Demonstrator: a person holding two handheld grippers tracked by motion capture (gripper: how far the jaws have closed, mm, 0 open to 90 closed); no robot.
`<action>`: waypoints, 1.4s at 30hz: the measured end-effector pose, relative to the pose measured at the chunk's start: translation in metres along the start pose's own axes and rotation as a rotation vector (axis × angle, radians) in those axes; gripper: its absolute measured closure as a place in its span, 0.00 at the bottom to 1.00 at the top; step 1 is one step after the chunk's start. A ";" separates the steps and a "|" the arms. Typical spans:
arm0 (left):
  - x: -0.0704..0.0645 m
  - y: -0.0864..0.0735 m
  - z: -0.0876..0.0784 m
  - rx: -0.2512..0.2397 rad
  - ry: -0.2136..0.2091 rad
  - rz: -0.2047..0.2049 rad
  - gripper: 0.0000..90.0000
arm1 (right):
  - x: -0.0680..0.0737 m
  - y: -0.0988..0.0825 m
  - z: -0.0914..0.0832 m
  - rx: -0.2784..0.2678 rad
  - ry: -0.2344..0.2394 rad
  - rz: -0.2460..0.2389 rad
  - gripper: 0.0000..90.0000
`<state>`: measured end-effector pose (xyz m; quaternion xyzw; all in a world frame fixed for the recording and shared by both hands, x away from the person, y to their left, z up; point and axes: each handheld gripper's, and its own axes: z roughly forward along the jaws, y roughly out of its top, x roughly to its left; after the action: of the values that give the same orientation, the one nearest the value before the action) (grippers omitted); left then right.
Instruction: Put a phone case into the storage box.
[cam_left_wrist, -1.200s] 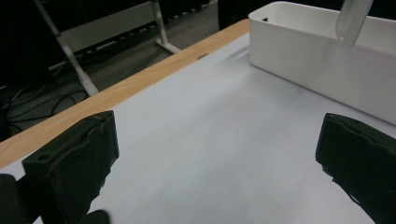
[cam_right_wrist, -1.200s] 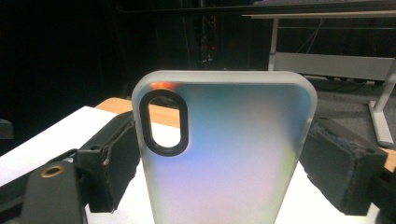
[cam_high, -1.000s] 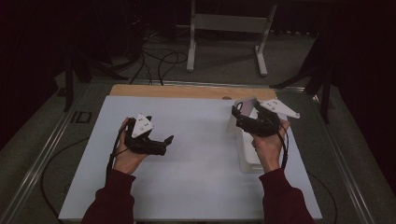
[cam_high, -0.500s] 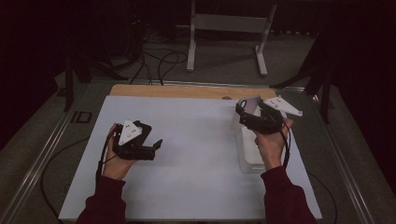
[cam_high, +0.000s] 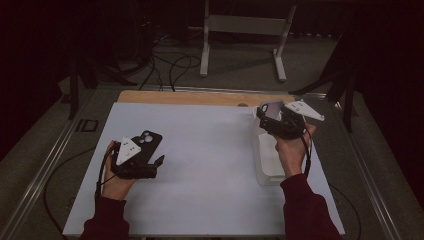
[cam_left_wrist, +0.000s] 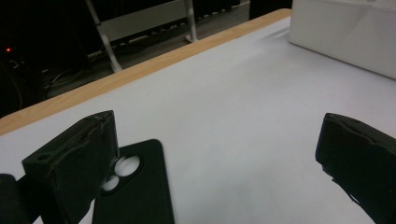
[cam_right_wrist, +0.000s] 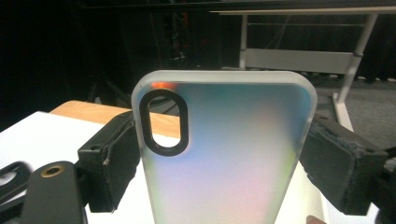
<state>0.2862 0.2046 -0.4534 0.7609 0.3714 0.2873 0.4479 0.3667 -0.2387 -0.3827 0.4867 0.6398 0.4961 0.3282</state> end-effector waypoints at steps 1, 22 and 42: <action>0.001 -0.002 -0.002 -0.002 0.002 -0.002 0.00 | -0.002 0.000 0.002 0.001 -0.008 0.010 0.18; 0.015 -0.029 -0.023 -0.007 0.038 -0.052 0.00 | -0.022 0.009 0.041 0.066 -0.147 0.027 0.18; 0.016 -0.030 -0.028 -0.032 0.036 -0.079 0.00 | -0.036 -0.005 0.076 0.163 -0.206 0.072 0.18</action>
<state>0.2646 0.2410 -0.4669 0.7330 0.4046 0.2889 0.4642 0.4453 -0.2495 -0.4124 0.5827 0.6230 0.4013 0.3335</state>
